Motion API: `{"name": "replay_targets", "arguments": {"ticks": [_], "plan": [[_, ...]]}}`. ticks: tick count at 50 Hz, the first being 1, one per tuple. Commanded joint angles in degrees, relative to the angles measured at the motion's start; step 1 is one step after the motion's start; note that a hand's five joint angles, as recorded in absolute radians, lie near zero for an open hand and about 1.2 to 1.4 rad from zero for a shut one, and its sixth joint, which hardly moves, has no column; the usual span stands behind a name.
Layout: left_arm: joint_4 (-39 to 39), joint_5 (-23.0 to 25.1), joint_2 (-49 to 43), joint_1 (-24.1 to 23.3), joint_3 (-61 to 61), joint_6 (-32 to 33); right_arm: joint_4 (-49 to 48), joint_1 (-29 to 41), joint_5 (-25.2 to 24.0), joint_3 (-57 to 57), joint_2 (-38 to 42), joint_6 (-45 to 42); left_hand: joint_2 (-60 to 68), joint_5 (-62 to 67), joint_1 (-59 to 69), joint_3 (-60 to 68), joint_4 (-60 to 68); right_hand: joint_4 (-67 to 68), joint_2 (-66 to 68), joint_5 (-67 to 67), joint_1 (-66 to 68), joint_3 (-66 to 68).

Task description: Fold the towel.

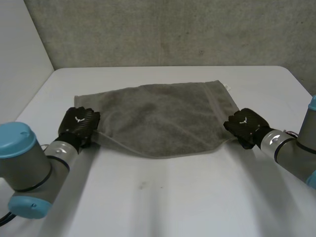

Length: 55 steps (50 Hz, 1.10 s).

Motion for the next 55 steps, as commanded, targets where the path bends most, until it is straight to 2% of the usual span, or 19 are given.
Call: {"name": "replay_targets", "arguments": {"ticks": [1,8,10,11,12,13,14,15,16,18,19,20,25,31,39,41,44,49,55], "plan": [[-0.5,0.0,4.2,1.6,-4.2,3.0,6.4,-1.3,0.5,0.0,-2.0,0.3,10.2,10.4,10.9,10.3,10.2,11.5,12.4,13.1,24.3,11.9],[-5.3,0.0,8.6,1.9,-7.9,4.8,18.1,-4.3,0.5,0.5,-7.4,-1.0,10.2,10.4,10.9,10.3,10.2,11.5,12.4,13.1,24.3,11.9],[-12.5,0.0,12.7,1.9,-9.9,8.5,27.8,-6.0,0.5,1.1,-10.4,-5.1,10.2,10.4,10.9,10.3,10.2,11.5,12.4,13.1,24.3,11.9],[-12.5,0.0,12.8,1.9,-9.9,8.5,27.8,-6.0,0.5,1.1,-10.4,-5.1,10.2,10.4,10.9,10.3,10.2,11.5,12.4,13.1,24.3,11.9],[-17.7,0.0,16.1,2.3,-10.7,10.8,33.7,-7.5,0.4,1.9,-11.9,-8.7,10.2,10.4,10.9,10.3,10.2,11.5,12.4,13.1,24.3,11.9],[-17.7,0.0,16.1,2.3,-10.8,10.9,39.6,-9.3,0.4,3.0,-13.8,-12.9,10.2,10.4,10.9,10.3,10.2,11.5,12.4,13.1,24.3,11.9],[-23.2,0.2,19.6,2.8,-11.4,13.1,39.7,-9.3,0.4,3.0,-13.8,-12.9,10.2,10.4,10.9,10.3,10.2,11.5,12.4,13.1,24.3,11.9],[-29.0,1.0,23.1,3.3,-11.8,14.9,46.0,-11.3,0.8,4.7,-16.6,-18.6,10.2,10.4,10.9,10.3,10.2,11.5,12.4,13.1,24.3,11.9],[-29.1,1.0,23.1,3.3,-11.8,14.9,46.1,-11.3,0.8,4.8,-16.6,-18.6,10.2,10.4,10.9,10.3,10.2,11.5,12.4,13.1,24.3,11.9],[-37.9,5.3,28.2,4.4,-11.5,16.0,55.3,-14.2,0.8,7.0,-21.2,-27.5,10.2,10.4,10.9,10.3,10.2,11.5,12.4,13.1,24.3,11.9],[-37.9,5.4,28.2,4.4,-11.5,16.1,55.3,-14.2,0.8,7.1,-21.2,-27.5,10.2,10.4,10.9,10.3,10.2,11.5,12.4,13.1,24.3,11.9],[-40.5,8.2,29.9,5.0,-11.5,16.1,56.4,-15.2,0.4,7.0,-22.8,-29.3,10.2,10.4,10.9,10.3,10.2,11.5,12.4,13.1,24.3,11.9],[-39.5,14.8,30.8,7.3,-10.8,15.8,51.5,-15.4,-1.3,5.7,-24.6,-27.4,10.2,10.4,10.9,10.3,10.2,11.5,12.4,13.1,24.3,11.9],[-29.3,14.8,22.7,6.2,-7.8,15.0,40.8,-11.3,-0.7,-0.2,-17.7,-17.9,10.2,10.4,10.9,10.3,10.2,11.5,12.4,13.1,24.3,11.9],[-19.8,8.6,7.2,3.4,3.7,11.2,29.6,-1.8,7.8,-12.6,-5.6,-12.2,10.2,10.4,10.9,10.3,10.2,11.5,12.4,13.1,24.3,11.9],[-18.8,7.1,4.7,2.6,6.3,10.9,23.0,0.5,9.7,-16.0,-1.7,-11.3,10.2,10.4,10.9,10.3,10.2,11.5,12.4,13.1,24.3,11.9],[-16.1,4.8,-0.2,1.1,11.6,10.8,19.2,1.2,10.2,-17.2,0.2,-10.5,10.2,10.4,10.9,10.3,10.2,11.5,12.4,13.1,24.3,11.9],[-10.6,2.9,-6.2,-1.3,18.3,10.9,2.9,4.3,11.1,-20.2,6.3,-7.8,10.2,10.4,10.9,10.3,10.2,11.5,12.4,13.1,24.3,11.9],[-6.7,1.1,-14.6,-3.1,27.4,11.2,-5.3,5.6,13.7,-23.3,11.0,-8.1,10.2,10.4,10.9,10.3,10.2,11.5,12.4,13.1,24.3,11.9]]}}
